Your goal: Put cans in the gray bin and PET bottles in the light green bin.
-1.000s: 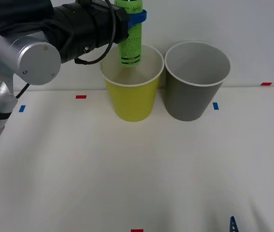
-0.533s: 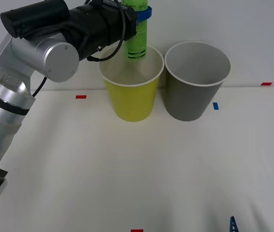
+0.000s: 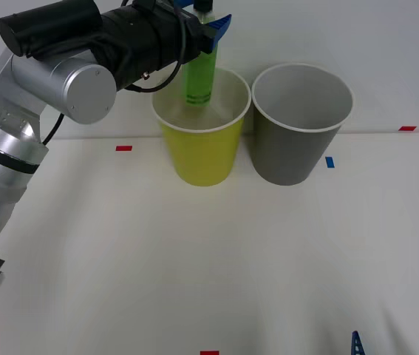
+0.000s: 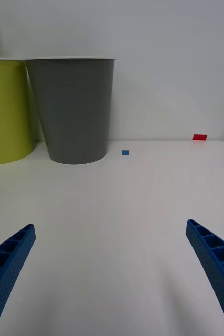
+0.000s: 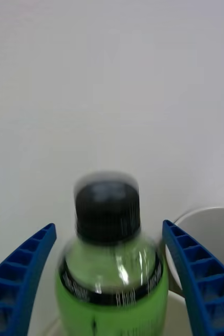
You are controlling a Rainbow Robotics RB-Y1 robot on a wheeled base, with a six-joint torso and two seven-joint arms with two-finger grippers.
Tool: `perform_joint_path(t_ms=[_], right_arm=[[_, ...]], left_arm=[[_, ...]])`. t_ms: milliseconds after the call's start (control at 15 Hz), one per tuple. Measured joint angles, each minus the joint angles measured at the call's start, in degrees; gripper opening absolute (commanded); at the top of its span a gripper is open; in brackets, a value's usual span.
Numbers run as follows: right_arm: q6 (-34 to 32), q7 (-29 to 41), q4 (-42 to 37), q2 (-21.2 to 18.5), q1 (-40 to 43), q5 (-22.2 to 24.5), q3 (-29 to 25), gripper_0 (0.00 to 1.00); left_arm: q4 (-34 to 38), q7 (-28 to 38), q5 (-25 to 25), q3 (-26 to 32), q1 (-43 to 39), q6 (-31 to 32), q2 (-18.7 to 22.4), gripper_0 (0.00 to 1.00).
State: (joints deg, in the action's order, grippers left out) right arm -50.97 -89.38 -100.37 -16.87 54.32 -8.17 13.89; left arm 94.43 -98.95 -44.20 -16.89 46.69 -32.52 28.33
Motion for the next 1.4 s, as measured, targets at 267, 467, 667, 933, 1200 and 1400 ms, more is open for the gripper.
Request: perform_joint_path(t_ms=[267, 467, 667, 933, 1200, 1400], right_arm=[[0.00, 0.00, 0.00, 0.00, 0.00, 0.00, 0.00, 1.00], [0.00, 0.00, 0.00, 0.00, 0.00, 0.00, 0.00, 1.00], [0.00, 0.00, 0.00, 0.00, 0.00, 0.00, 0.00, 1.00], [0.00, 0.00, 0.00, 0.00, 0.00, 0.00, 0.00, 1.00], [0.00, 0.00, 0.00, 0.00, 0.00, 0.00, 0.00, 1.00], [0.00, 0.00, 0.00, 0.00, 0.00, 0.00, 0.00, 1.00]], left_arm=[[1.92, 0.38, -1.07, 0.07, -1.02, -0.02, 2.75, 1.00], [9.42, 0.65, -0.99, 2.35, -9.55, -0.03, 3.23, 1.00], [20.58, 0.65, -0.50, 6.05, -22.68, -0.04, 3.70, 1.00], [31.83, 0.63, 0.19, 8.78, -37.96, -0.02, 6.26, 1.00], [41.02, 0.63, 0.05, 12.12, -52.18, -0.04, 7.96, 1.00], [45.98, 0.51, -0.49, 14.84, -60.86, -0.06, 8.29, 1.00]])
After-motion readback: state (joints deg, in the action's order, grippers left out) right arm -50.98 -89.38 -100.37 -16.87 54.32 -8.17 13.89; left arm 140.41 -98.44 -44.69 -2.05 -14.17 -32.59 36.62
